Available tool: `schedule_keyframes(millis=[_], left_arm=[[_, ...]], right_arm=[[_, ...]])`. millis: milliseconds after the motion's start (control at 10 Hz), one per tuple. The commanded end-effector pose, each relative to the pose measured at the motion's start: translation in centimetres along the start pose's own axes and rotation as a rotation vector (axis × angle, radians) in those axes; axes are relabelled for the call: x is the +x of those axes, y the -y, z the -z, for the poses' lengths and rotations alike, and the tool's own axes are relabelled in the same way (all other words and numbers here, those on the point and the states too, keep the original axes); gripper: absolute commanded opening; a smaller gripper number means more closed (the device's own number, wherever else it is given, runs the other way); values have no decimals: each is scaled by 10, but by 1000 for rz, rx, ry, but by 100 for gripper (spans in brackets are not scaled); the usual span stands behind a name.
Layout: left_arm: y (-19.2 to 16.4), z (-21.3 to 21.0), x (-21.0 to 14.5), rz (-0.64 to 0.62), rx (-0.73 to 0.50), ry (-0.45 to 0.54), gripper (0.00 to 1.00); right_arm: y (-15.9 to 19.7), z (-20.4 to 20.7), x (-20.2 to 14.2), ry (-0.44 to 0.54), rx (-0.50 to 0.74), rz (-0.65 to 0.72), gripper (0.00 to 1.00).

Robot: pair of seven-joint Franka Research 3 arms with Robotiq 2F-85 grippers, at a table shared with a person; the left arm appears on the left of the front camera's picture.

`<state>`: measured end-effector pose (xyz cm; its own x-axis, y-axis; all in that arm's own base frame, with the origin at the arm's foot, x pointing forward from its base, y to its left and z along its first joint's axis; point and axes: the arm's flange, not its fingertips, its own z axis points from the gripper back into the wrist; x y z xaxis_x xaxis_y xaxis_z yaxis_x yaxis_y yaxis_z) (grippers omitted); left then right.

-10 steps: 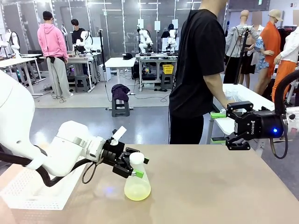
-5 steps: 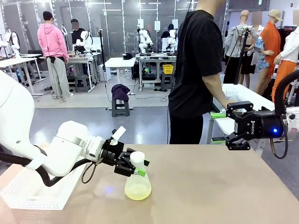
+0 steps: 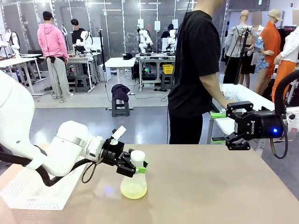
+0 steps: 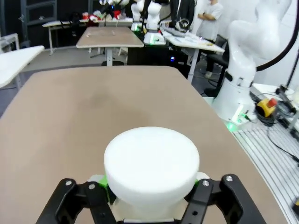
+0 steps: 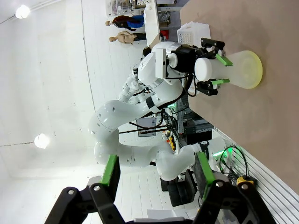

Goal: Prepare the solutions needed for the experiment.
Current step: When the human places the Big flask in the center of the table, pick up the Big flask and place it in the left Organizing basket.

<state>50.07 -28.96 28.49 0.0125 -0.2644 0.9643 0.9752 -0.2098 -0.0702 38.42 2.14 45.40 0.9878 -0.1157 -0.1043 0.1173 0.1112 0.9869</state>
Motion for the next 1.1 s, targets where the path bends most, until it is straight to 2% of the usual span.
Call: schedule_keyframes(millis=[0,100,600,1000], left_arm=[[2,-6,6,-6,11,8,23],[6,-13,12,-1,19,13,3],[43,-70,61,88,34,-14,4],[70,-155,98,147,104,36,4]], right_arm=[[-1,0,-1,-2,5,0,81],[-1,0,-1,-2,5,0,81],[-1,0,-1,-2,5,0,81],[-1,0,-1,-2,5,0,81]])
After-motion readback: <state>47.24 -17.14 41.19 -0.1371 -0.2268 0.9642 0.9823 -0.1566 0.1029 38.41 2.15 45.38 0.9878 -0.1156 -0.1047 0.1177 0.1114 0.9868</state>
